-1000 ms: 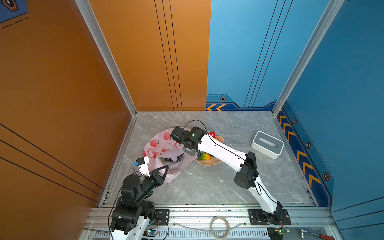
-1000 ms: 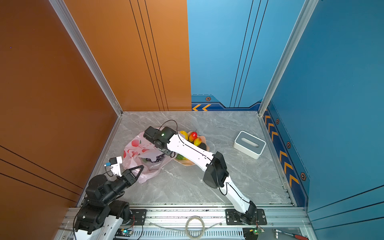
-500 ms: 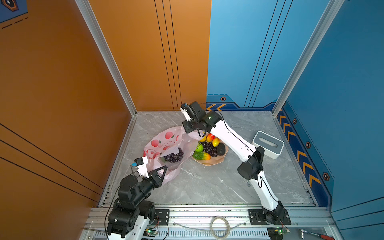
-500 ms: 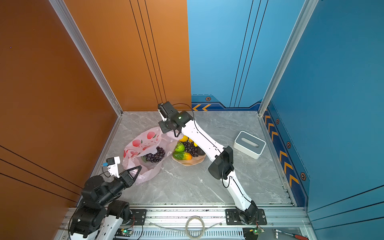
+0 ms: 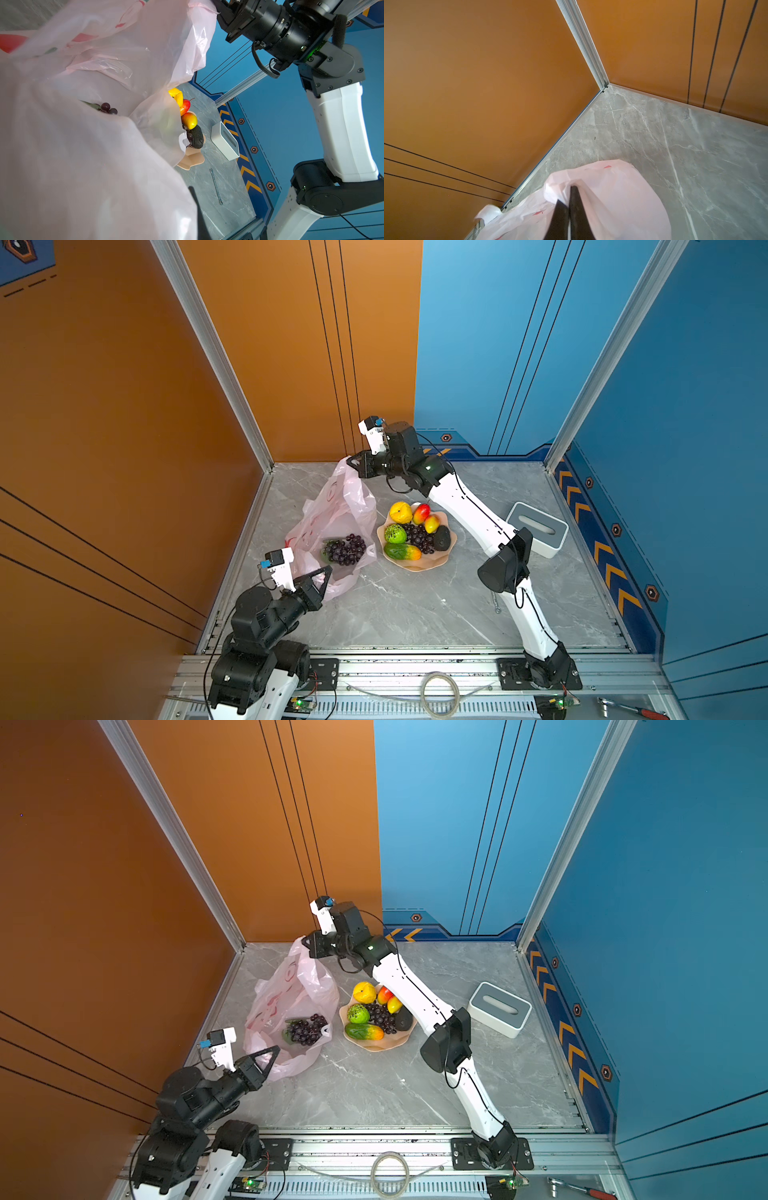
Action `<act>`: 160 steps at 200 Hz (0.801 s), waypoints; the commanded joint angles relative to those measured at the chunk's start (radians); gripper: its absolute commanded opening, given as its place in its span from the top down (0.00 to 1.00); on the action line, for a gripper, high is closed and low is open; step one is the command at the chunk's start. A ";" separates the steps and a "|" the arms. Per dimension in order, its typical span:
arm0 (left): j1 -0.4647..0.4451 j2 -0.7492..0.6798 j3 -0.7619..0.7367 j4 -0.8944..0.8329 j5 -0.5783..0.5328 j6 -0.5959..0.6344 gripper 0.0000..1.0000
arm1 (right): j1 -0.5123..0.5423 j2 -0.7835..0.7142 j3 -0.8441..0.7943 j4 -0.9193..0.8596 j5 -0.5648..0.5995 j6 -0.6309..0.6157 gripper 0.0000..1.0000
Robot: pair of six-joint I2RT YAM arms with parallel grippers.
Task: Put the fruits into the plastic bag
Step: 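Release the bag edge and raise the right gripper away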
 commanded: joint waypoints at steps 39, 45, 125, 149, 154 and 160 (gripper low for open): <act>-0.159 0.071 -0.068 0.126 -0.138 -0.016 1.00 | -0.072 -0.003 -0.081 -0.075 0.043 -0.025 0.91; -0.179 0.079 -0.066 0.131 -0.153 -0.014 1.00 | -0.073 -0.008 -0.081 -0.087 0.045 -0.029 0.81; -0.285 0.130 -0.073 0.176 -0.229 -0.013 1.00 | -0.074 -0.248 -0.243 -0.235 0.220 -0.108 0.00; -0.290 0.137 -0.072 0.182 -0.232 -0.014 1.00 | -0.080 -0.385 -0.361 -0.238 0.274 -0.130 0.00; -0.291 0.138 -0.073 0.184 -0.232 -0.013 1.00 | -0.081 -0.409 -0.382 -0.234 0.274 -0.132 0.00; -0.291 0.139 -0.073 0.187 -0.233 -0.013 1.00 | -0.084 -0.437 -0.408 -0.228 0.267 -0.132 0.00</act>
